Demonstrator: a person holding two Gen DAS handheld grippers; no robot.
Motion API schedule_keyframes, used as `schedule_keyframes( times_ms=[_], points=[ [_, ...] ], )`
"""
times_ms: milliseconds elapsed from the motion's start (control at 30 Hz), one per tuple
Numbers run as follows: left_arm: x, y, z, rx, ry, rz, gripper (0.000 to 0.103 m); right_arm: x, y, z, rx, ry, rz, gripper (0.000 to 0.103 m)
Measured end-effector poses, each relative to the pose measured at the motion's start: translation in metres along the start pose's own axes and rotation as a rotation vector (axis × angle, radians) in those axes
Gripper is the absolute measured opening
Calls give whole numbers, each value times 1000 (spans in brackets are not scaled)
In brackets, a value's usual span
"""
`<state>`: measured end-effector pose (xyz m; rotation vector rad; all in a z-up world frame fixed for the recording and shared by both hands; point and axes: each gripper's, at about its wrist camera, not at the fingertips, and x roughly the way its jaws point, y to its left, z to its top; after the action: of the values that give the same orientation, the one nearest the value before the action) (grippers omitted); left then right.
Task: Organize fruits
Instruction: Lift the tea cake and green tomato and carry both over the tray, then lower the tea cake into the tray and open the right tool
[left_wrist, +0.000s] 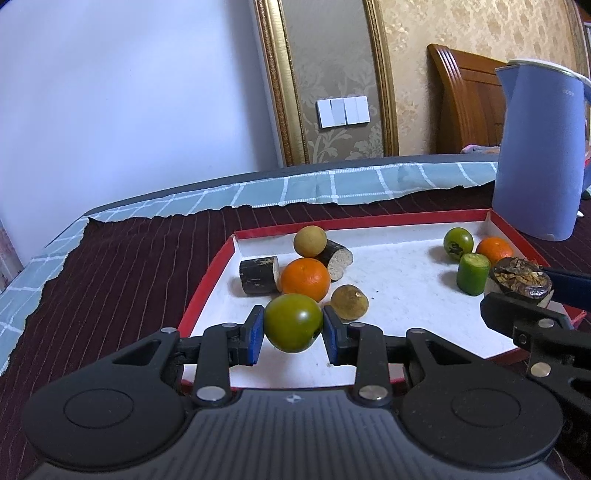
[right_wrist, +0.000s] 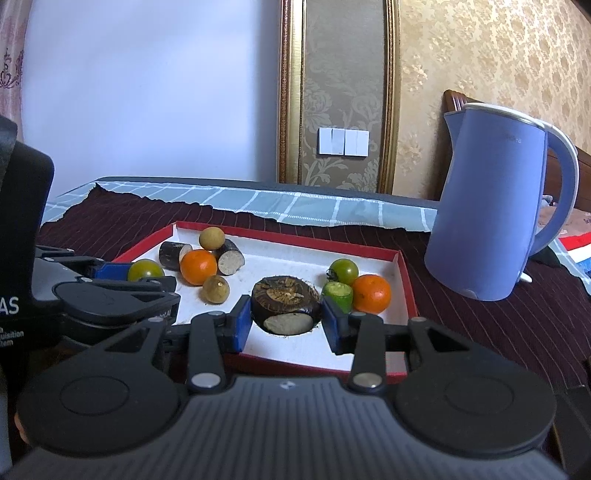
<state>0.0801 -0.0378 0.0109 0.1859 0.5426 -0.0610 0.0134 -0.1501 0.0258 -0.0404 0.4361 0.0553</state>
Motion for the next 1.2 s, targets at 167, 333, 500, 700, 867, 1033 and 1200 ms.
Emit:
schedule_keyframes(
  times_ms=[167,333,500,700,867,1033,1200],
  points=[
    [7,-3,5,3,15,-4,32,8,-1,4,-3,9,0,38],
    [15,-8,14,9,10,10,32,17,-5,11,-6,12,-15,38],
    [25,-11,24,9,9,25,32,28,-9,18,-2,14,-27,38],
    [39,-11,31,-9,23,36,32,43,-14,23,17,25,-38,38],
    [51,-12,35,-20,33,45,32,54,-20,28,33,27,-51,38],
    [61,-12,33,-26,34,47,32,66,-27,30,64,26,-61,38],
    [62,-14,33,-14,18,55,32,75,-30,28,76,38,-67,38]
  ],
)
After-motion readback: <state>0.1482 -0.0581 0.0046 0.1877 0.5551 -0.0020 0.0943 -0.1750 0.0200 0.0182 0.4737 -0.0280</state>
